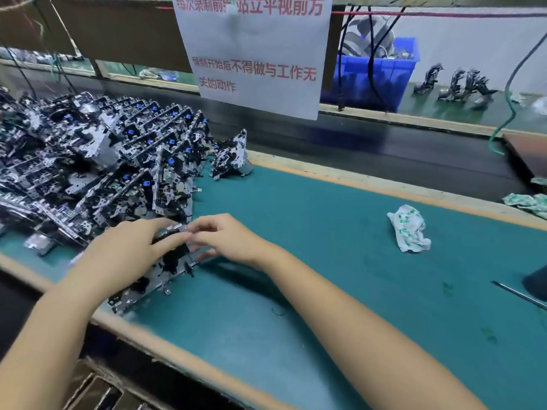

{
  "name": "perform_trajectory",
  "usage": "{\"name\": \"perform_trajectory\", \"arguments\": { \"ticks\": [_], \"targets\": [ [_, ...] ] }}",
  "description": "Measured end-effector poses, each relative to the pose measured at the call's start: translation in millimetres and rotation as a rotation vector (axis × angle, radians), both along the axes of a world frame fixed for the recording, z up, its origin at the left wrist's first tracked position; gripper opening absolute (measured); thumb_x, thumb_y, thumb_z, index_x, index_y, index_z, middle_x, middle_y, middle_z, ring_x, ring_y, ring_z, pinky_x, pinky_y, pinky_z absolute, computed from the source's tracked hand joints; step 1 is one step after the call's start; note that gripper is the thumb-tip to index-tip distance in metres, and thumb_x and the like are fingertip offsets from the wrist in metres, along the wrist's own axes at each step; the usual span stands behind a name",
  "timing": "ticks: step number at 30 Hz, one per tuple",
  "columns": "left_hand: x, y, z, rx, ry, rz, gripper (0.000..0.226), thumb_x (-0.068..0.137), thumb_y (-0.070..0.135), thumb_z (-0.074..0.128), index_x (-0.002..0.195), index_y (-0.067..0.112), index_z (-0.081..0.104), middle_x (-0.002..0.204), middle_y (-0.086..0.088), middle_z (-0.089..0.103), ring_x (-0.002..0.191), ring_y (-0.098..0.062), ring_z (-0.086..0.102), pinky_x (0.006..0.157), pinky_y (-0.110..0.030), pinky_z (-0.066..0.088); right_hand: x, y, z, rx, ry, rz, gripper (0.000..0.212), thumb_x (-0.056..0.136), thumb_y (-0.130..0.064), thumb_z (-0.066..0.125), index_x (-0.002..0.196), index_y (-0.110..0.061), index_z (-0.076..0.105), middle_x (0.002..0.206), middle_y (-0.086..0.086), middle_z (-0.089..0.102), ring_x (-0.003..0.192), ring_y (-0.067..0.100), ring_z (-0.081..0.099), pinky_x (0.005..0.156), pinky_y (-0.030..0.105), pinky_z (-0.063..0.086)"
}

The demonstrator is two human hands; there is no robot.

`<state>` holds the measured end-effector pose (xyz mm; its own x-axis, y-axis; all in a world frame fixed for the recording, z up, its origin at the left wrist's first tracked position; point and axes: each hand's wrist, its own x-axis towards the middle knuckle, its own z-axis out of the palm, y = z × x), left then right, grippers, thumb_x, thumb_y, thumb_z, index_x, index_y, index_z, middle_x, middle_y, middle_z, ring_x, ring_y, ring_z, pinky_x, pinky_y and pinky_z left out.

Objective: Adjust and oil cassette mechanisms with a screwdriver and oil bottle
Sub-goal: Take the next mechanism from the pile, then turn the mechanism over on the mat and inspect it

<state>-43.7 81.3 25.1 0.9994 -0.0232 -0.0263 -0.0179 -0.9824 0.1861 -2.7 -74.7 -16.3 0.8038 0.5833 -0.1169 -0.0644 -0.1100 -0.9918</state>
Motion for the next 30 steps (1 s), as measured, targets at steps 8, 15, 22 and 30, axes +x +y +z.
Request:
{"name": "perform_trajectory", "arguments": {
  "ticks": [8, 15, 22, 30],
  "targets": [
    [-3, -18, 4, -0.049, -0.081, -0.213, 0.027, 0.095, 0.042, 0.042, 0.101, 0.034, 0.068, 0.076, 0.002, 0.068, 0.067, -0.014, 0.060, 0.066, -0.036, 0.048, -18, -30, 7, -0.130, -0.283, -0.103, 0.021, 0.077, -0.005, 0.076, 0.096, 0.000, 0.067, 0.077, 0.001, 0.062, 0.060, 0.009, 0.056, 0.064, 0.023, 0.051],
    [-5, -114, 31, -0.091, -0.107, -0.453, 0.045, 0.088, 0.060, 0.029, 0.105, 0.041, 0.066, 0.071, 0.004, 0.066, 0.072, -0.019, 0.058, 0.067, -0.035, 0.044, -56, -128, 31, -0.142, -0.362, -0.352, 0.017, 0.076, -0.005, 0.076, 0.081, -0.015, 0.063, 0.074, -0.001, 0.063, 0.068, 0.018, 0.062, 0.077, 0.045, 0.056],
    [-21, -244, 36, -0.008, -0.161, -0.765, 0.056, 0.089, 0.063, 0.018, 0.103, 0.033, 0.063, 0.067, 0.003, 0.057, 0.067, -0.020, 0.049, 0.057, -0.031, 0.036, -123, -248, 26, -0.163, -0.437, -0.642, 0.025, 0.076, -0.006, 0.069, 0.074, -0.029, 0.060, 0.067, -0.016, 0.066, 0.060, 0.005, 0.061, 0.065, 0.019, 0.051],
    [-90, -345, -25, 0.050, -0.805, -0.966, 0.045, 0.092, 0.043, 0.036, 0.106, 0.024, 0.074, 0.061, 0.009, 0.064, 0.048, -0.009, 0.058, 0.038, -0.021, 0.034, -190, -337, 0, -0.298, -0.599, -0.918, 0.020, 0.065, -0.002, 0.059, 0.076, -0.018, 0.059, 0.083, -0.008, 0.065, 0.079, -0.001, 0.062, 0.074, 0.011, 0.047]
  ]
}}
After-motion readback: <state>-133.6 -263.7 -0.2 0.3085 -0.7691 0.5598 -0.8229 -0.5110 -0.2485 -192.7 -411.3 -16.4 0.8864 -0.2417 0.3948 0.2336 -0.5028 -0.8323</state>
